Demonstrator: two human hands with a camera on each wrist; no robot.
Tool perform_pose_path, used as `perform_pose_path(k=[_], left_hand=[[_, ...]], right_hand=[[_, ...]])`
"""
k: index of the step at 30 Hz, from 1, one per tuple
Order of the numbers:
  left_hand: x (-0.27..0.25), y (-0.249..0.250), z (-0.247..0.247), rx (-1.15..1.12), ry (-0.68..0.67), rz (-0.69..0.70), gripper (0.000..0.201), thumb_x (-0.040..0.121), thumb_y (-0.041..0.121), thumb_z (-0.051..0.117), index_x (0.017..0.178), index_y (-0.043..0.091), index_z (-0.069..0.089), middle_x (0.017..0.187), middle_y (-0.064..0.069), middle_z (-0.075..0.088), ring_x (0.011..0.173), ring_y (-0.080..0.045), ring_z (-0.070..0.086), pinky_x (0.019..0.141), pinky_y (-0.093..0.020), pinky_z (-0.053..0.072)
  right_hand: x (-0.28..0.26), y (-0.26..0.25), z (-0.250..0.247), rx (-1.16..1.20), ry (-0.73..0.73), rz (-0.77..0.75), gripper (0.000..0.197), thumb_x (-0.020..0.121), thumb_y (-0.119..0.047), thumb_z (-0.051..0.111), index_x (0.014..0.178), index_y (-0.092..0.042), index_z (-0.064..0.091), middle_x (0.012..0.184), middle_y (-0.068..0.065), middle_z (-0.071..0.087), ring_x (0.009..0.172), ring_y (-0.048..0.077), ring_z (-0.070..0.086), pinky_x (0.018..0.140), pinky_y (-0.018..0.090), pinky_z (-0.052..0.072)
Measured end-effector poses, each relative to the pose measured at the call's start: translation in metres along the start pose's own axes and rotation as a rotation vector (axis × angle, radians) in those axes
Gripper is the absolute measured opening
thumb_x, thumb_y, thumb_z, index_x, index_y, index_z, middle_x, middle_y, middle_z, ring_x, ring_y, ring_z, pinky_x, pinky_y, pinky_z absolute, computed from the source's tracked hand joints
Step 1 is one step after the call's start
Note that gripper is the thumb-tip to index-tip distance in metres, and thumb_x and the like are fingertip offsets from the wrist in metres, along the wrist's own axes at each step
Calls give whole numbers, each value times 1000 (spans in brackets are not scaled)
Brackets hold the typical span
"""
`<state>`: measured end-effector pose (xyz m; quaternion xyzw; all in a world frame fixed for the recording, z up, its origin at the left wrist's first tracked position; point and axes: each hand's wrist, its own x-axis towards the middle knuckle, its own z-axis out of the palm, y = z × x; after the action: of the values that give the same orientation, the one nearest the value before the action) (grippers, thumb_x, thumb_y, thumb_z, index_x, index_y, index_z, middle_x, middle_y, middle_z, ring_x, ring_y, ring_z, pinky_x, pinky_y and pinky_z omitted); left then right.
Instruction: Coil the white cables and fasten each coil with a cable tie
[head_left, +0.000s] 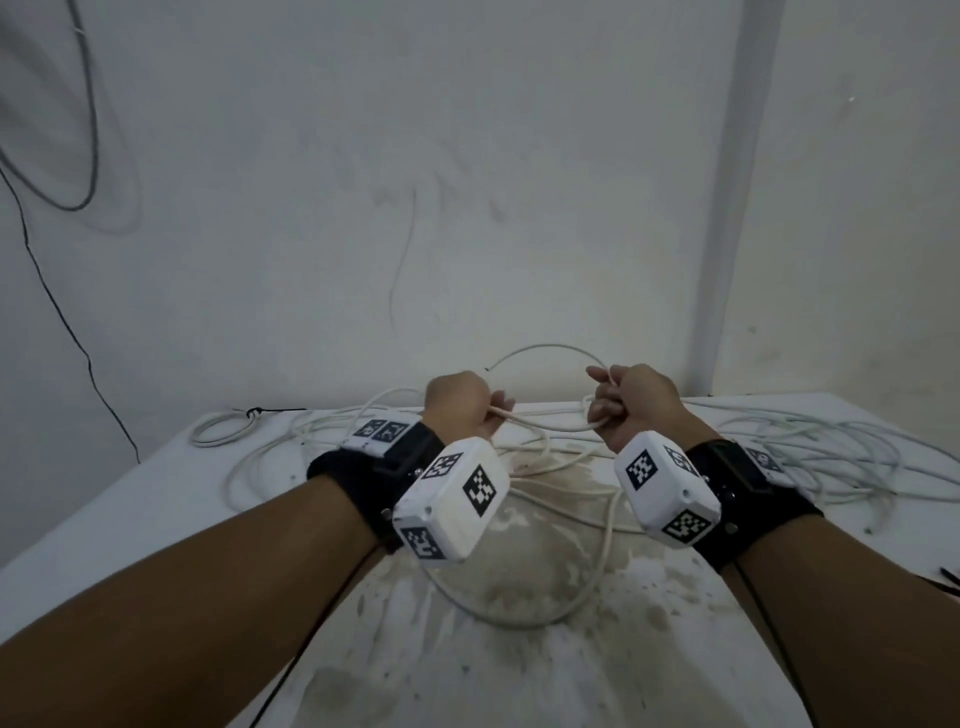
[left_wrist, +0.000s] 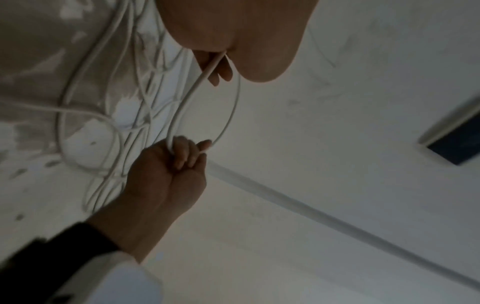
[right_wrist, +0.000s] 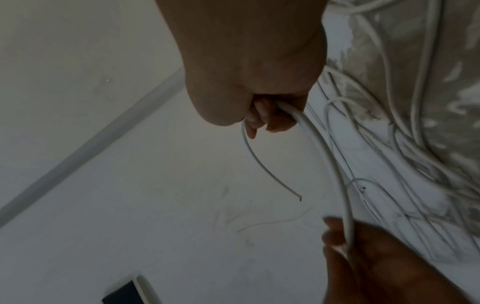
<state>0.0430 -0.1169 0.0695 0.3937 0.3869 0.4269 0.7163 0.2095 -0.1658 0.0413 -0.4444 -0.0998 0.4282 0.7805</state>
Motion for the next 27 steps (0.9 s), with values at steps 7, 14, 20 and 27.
perform_pose_path(k=[7, 14, 20, 27], left_hand=[[6, 42, -29, 385, 30, 238, 21, 100, 6, 44, 107, 7, 64, 69, -2, 44, 46, -11, 34, 42, -21, 32], [13, 69, -33, 889, -223, 552, 21, 100, 23, 56, 100, 18, 76, 66, 10, 56, 45, -3, 38, 45, -19, 28], [24, 74, -35, 925, -271, 709, 16, 91, 25, 70, 90, 12, 79, 53, 18, 58, 45, 1, 43, 47, -13, 34], [46, 56, -46, 762, -217, 551, 22, 101, 22, 54, 95, 11, 72, 80, 2, 64, 52, -10, 46, 51, -20, 40]], right_hand=[[6, -6, -5, -104, -46, -129, 27, 105, -24, 40, 96, -8, 59, 46, -5, 31, 35, 8, 20, 35, 18, 19], [-36, 6, 60, -88, -522, -247, 22, 105, -28, 45, 99, -12, 57, 53, -5, 23, 40, 7, 17, 34, 19, 16], [-34, 5, 84, -465, -550, -305, 28, 106, -27, 41, 109, -8, 61, 52, -4, 26, 45, 11, 17, 40, 21, 14], [-5, 12, 71, -403, -309, -310, 33, 106, -30, 43, 84, -9, 54, 50, -4, 25, 42, 10, 17, 38, 21, 14]])
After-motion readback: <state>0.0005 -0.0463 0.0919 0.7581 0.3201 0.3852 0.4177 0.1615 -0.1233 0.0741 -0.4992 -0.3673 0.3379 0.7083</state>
